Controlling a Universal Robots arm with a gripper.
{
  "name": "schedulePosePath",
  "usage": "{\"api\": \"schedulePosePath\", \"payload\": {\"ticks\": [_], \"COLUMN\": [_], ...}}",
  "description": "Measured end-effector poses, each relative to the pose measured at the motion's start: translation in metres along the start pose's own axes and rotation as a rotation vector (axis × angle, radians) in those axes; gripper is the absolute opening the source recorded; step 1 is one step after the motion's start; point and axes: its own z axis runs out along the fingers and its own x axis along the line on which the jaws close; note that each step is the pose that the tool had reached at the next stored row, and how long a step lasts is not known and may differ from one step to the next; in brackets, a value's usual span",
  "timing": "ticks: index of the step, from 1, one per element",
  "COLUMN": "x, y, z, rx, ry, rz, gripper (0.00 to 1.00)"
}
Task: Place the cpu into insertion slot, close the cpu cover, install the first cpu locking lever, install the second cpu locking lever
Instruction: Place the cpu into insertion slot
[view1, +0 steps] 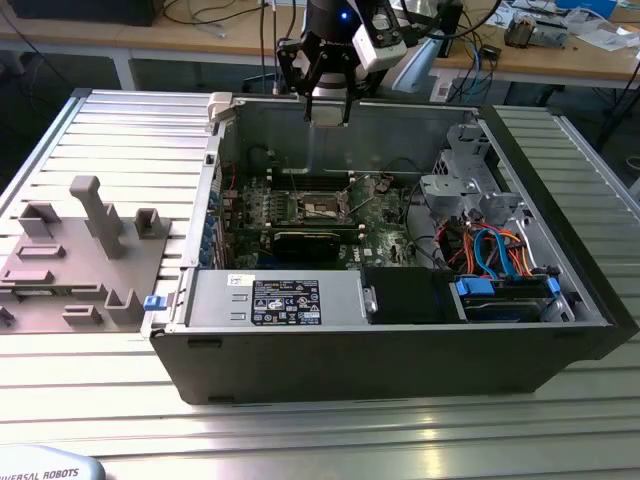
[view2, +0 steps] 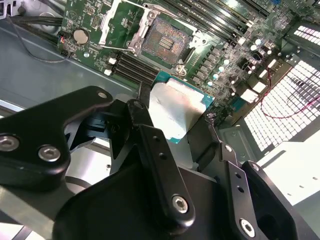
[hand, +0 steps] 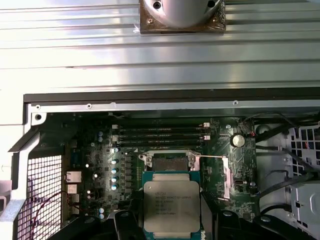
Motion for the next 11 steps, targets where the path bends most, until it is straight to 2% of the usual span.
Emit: {"api": "schedulePosePath", "payload": {"ticks": [11], "x": [0.0000], "y": [0.0000], "z": [0.0001], "rx": [-0.0006], "ry": [-0.0028], "rz": [0.031], "gripper": [0.54]}}
